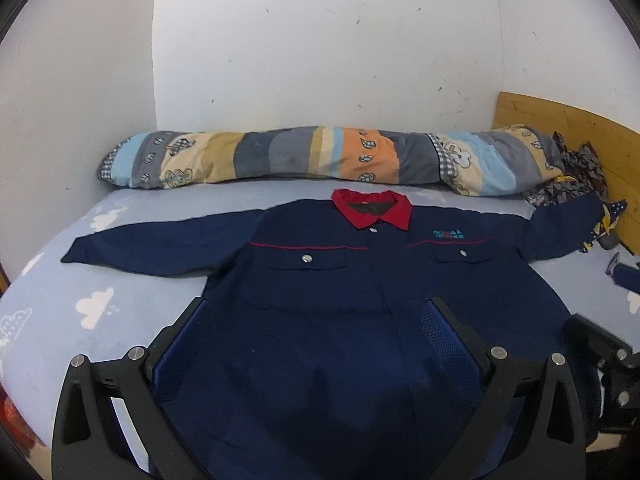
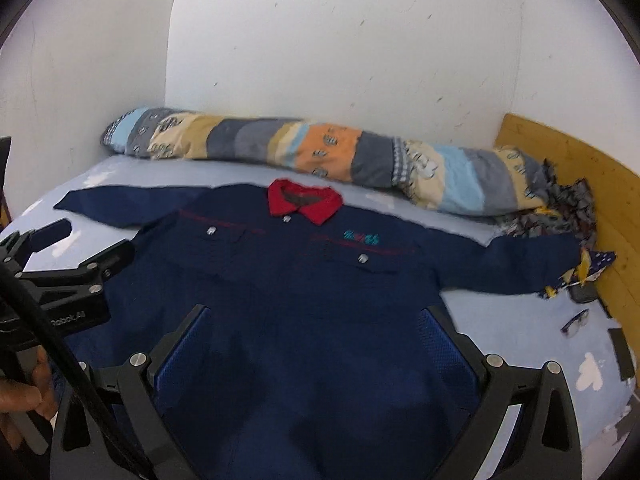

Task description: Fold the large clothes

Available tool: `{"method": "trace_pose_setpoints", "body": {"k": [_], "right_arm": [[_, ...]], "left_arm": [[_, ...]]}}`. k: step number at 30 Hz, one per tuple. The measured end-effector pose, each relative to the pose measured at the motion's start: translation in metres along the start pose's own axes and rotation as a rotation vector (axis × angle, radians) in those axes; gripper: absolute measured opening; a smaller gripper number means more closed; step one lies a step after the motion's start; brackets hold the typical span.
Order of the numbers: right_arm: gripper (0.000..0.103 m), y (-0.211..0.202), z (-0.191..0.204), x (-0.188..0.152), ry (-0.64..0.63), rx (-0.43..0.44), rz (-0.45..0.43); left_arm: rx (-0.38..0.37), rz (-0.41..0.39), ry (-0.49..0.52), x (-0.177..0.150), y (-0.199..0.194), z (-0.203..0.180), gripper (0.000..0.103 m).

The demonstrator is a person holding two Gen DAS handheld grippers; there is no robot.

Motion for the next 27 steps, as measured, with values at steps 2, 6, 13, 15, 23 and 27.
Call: {"method": "trace_pose_setpoints", "body": {"k": [2, 6, 13, 15, 23, 27], "right_arm": [[0.103, 0.002, 0.002, -0.003, 0.004, -0.006, 0.016], [0.103, 0.003, 0.007, -0.005, -0.002, -0.008, 0.02], [0.103, 0.003, 0.014, -0.008, -0.012, -0.011, 0.027], [0.103, 0.005, 0.016, -0.008, -0.021, -0.016, 0.035], [0.103, 0.003, 0.018, -0.006, -0.023, -0.022, 0.03], [0.103, 0.002, 0.019, -0.006, -0.028, -0.021, 0.034]], "left_arm": [[-0.003, 0.003, -0.01, -0.002, 0.001, 0.0, 0.103], [-0.005, 0.006, -0.003, -0.003, 0.002, -0.001, 0.103], [-0.012, 0.015, 0.0, -0.005, 0.004, -0.004, 0.103], [-0.009, 0.017, -0.001, -0.006, 0.004, -0.003, 0.103], [-0.006, 0.019, 0.0, -0.005, 0.004, -0.002, 0.103], [-0.006, 0.019, 0.002, -0.005, 0.004, -0.003, 0.103]]}}
Point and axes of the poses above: each gripper's, at about its wrist camera, not at the fingertips, and y roughly the way its jaws point, z to its left, x to its top, the point moved 2 cm from there along y, roughly the way its jaws point, and after that the axes turned 9 degrees about y, right-handed, at the moved point
